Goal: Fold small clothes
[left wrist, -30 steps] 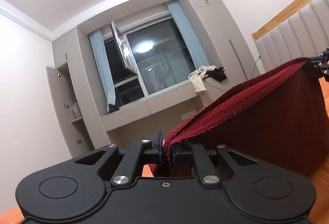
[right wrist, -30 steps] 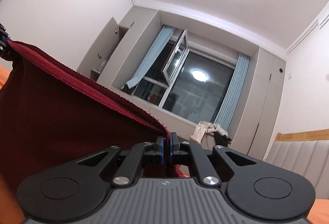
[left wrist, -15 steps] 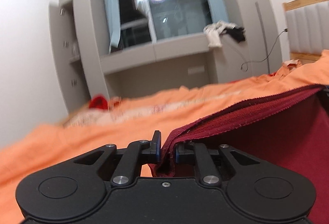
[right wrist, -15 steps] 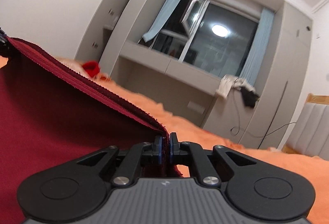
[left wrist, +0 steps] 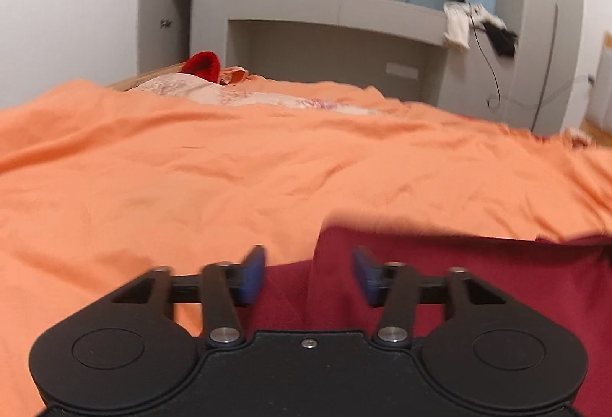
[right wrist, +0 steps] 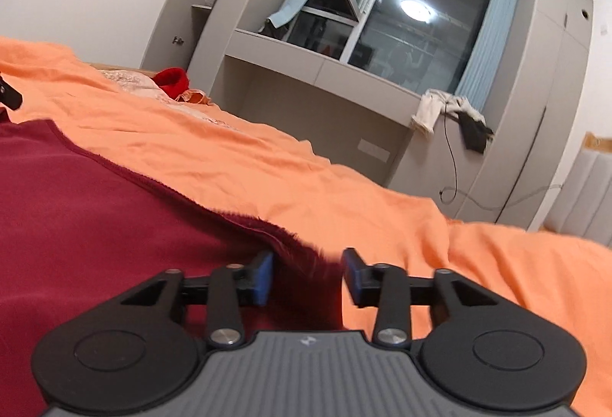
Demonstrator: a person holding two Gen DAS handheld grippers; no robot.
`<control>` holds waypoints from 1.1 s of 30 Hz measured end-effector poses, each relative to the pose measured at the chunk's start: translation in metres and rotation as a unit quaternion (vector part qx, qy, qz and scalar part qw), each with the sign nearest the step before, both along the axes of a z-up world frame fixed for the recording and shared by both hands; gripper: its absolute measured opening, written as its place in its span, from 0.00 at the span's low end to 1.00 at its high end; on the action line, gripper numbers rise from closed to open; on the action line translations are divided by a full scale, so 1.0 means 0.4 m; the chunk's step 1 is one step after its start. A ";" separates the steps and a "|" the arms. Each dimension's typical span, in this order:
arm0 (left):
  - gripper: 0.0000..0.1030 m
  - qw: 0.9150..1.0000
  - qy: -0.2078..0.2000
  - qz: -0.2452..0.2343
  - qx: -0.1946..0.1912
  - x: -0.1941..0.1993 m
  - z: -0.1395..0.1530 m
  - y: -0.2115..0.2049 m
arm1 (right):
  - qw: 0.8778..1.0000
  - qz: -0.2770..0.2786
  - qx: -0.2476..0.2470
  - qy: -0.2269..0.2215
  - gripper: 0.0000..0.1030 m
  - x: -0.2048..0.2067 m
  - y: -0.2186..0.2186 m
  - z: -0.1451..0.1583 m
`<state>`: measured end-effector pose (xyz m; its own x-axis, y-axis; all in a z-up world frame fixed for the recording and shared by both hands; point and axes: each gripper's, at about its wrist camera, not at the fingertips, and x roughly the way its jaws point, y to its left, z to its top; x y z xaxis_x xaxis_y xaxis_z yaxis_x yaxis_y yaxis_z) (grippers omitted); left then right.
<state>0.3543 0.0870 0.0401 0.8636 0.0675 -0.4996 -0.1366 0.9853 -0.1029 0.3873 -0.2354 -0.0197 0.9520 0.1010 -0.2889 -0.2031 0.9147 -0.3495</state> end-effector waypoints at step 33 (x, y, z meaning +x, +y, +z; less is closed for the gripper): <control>0.34 0.995 0.076 -0.058 -0.041 -0.028 -0.065 0.000 | 0.976 0.029 0.184 0.116 1.00 -0.060 -0.189 0.040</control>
